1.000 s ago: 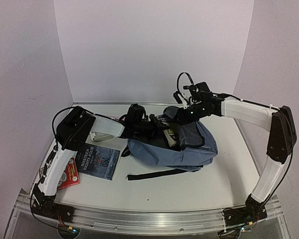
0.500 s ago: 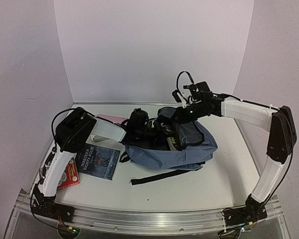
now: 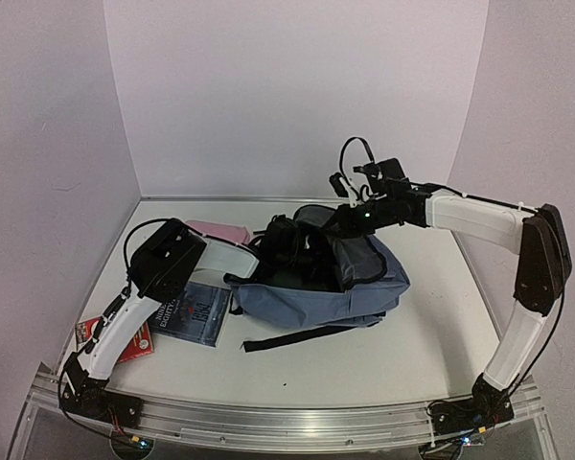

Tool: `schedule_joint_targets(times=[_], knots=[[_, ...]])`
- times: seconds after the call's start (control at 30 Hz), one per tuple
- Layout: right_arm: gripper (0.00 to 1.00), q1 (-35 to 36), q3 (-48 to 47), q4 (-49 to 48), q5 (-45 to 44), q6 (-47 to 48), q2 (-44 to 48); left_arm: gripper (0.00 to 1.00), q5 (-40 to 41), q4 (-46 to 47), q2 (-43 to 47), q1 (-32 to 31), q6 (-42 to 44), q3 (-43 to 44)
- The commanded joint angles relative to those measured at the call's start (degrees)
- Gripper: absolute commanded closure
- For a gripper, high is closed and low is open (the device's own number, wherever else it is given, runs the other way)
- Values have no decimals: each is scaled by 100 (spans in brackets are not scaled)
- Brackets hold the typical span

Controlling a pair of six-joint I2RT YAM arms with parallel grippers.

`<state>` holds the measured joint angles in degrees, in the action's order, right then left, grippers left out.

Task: Pack the student bag
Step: Place the book in the student bag.

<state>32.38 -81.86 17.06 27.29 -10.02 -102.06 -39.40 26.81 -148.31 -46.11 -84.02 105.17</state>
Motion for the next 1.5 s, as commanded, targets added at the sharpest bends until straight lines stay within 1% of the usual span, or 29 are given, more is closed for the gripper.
schedule_joint_targets(times=[0.0, 0.13, 0.2, 0.23, 0.33, 0.4, 0.5, 0.57, 0.67, 0.8, 0.87, 0.93, 1.0, 1.03, 1.07, 1.13, 1.2, 1.23, 1.33, 1.4, 1.47], knots=[[100, -5, 89, -528, 376, 80, 473, 53, 150, -7, 521, -42, 371, -129], [100, -139, 245, -512, 162, 220, 575, 26, 505, -1276, 1140, -39, 862, -380], [100, -231, 329, -511, 169, 264, 623, 16, 687, -1404, 1447, -35, 873, -700], [100, -271, 359, -511, 179, 289, 651, 14, 734, -1420, 1550, -42, 869, -877], [100, -341, 445, -510, 164, 388, 721, 12, 790, -1475, 1934, -45, 960, -1265], [100, -430, 504, -503, 171, 412, 736, 12, 826, -1720, 2170, -49, 1170, -1423], [100, -560, 669, -486, 155, 507, 809, 10, 859, -2458, 2557, -52, 1665, -1338], [100, -620, 842, -456, 82, 609, 892, 2, 959, -3112, 2836, -61, 2139, -1176], [100, -733, 1105, -389, -96, 855, 988, 0, 1199, -4073, 3307, -60, 2575, -1062], [100, -951, 1348, -236, -331, 1266, 958, 0, 1728, -4888, 4030, -50, 2710, -1434], [99, -979, 1465, -219, -502, 1435, 915, 0, 2068, -5123, 4458, -49, 2518, -1877], [93, -985, 1548, -196, -656, 1551, 830, 0, 2388, -5274, 4857, -40, 2190, -2461], [85, -993, 1556, -148, -729, 1573, 737, 0, 2752, -5469, 5345, -19, 1891, -3049], [79, -991, 1542, -107, -730, 1570, 703, 0, 2911, -5700, 5525, 8, 1765, -3233], [72, -989, 1520, -69, -725, 1567, 680, 0, 3083, -5960, 5723, 59, 1654, -3387], [48, -989, 1434, 14, -720, 1565, 691, 0, 3320, -6465, 6099, 235, 1467, -3689], [31, -989, 1287, 122, -700, 1584, 753, 0, 3502, -6977, 6530, 504, 1382, -4001], [25, -990, 1215, 203, -672, 1594, 805, 0, 3575, -7221, 6730, 642, 1327, -4136], [13, -990, 982, 431, -455, 1624, 978, 0, 3687, -7687, 7467, 1201, 1317, -4634], [4, -988, 848, 610, -220, 1629, 1100, 0, 3706, -7835, 7887, 1579, 1482, -4910], [2, -977, 735, 723, 59, 1571, 1156, 0, 3554, -7930, 8111, 2033, 1697, -5120]])
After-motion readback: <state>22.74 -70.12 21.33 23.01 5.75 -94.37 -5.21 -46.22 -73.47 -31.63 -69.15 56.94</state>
